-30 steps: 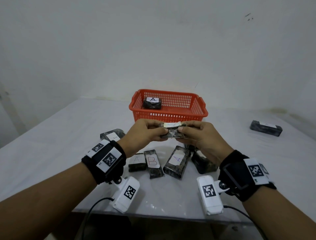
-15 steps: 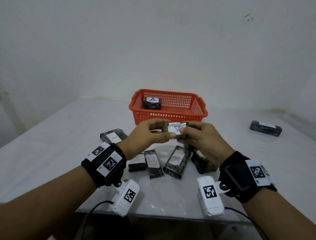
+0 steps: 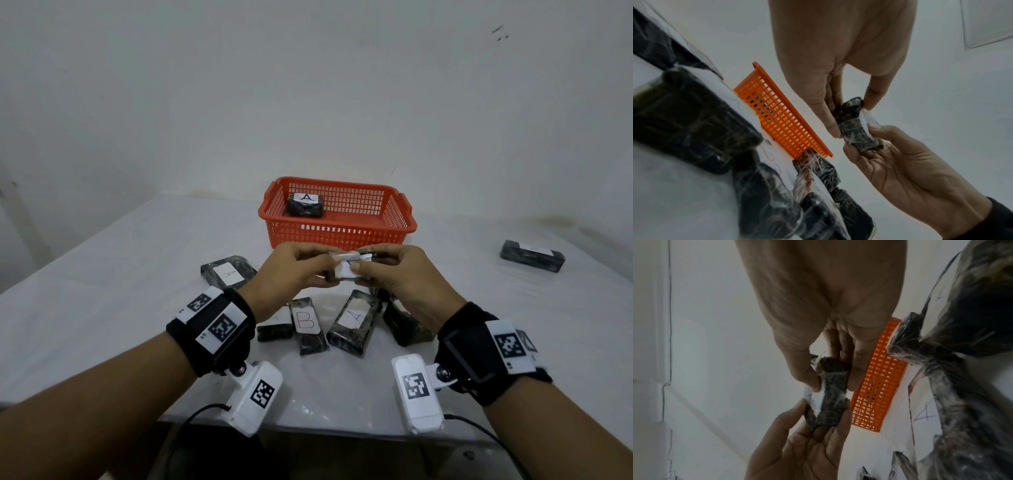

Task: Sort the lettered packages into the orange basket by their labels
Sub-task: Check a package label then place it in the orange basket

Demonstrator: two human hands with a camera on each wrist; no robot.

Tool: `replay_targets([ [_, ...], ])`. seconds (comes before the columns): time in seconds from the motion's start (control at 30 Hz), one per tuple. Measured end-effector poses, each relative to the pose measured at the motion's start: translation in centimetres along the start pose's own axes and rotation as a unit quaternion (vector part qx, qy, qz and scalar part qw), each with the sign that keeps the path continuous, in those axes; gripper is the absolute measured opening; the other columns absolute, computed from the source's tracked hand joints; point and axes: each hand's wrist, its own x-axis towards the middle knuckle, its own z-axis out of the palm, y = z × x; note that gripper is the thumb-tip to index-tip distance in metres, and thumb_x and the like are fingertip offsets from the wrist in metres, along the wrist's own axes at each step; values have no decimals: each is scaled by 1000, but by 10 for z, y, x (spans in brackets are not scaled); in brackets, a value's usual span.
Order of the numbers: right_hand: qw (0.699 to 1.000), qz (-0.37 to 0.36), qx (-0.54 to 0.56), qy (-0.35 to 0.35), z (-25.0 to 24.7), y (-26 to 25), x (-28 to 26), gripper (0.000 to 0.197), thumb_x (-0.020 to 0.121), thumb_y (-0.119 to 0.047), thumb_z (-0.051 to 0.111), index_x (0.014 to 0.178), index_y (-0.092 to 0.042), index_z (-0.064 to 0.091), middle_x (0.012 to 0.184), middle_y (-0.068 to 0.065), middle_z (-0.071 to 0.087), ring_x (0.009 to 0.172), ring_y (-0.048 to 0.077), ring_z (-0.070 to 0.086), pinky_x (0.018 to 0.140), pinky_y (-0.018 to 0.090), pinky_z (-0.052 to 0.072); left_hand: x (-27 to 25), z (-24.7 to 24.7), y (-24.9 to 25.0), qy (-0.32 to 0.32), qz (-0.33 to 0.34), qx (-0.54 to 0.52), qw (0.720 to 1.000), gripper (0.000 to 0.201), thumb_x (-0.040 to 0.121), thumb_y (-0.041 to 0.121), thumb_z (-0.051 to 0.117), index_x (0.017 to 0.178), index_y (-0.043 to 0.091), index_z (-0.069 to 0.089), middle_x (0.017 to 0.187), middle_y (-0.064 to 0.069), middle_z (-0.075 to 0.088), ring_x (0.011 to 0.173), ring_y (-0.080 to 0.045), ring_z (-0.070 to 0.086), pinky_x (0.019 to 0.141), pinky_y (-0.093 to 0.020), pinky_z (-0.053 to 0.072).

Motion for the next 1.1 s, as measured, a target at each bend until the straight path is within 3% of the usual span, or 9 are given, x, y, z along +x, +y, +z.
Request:
replay_targets([
  [0.2, 1000, -5, -25, -2, -2, 1, -1, 28, 82, 3, 82, 106, -9, 76, 100, 7, 81, 93, 21, 79, 77, 23, 62, 1, 2, 0, 6, -1, 9, 1000, 23, 100, 8, 64, 120, 4, 74, 113, -9, 79, 107, -29, 75, 93, -37, 62],
  [0.5, 1000, -2, 8, 6, -4, 1, 2, 16, 94, -10, 73, 108, -3, 75, 108, 12, 79, 104, 28, 76, 91, 39, 63, 2, 3, -3, 19, 6, 17, 1000, 25, 96, 0, 67, 120, 3, 73, 112, -14, 78, 106, -29, 75, 93, -37, 62],
  [0.83, 1000, 2, 11, -6, -9, 5, -3, 17, 95, -3, 69, 112, -5, 73, 109, 10, 80, 104, 27, 77, 88, 33, 63, 1, 2, -5, 7, 10, 17, 1000, 26, 95, 1, 69, 120, 6, 72, 114, -11, 78, 105, -26, 75, 92, -34, 62],
  [0.97, 1000, 18, 12, -12, -9, 7, -3, 26, 92, 2, 71, 117, -6, 72, 112, 14, 78, 104, 30, 77, 86, 34, 63, 2, 2, -8, 22, 29, 55, 998, 29, 89, -3, 74, 115, 10, 74, 109, -3, 80, 100, -15, 76, 86, -25, 61],
  [1.1, 995, 60, 64, -39, -6, 3, -1, 29, 94, -9, 70, 122, 1, 69, 119, 22, 75, 106, 38, 75, 87, 39, 64, 2, 1, -8, 41, 63, 93, 993, 35, 86, -5, 77, 114, 14, 75, 109, 2, 80, 104, -11, 75, 93, -27, 60],
])
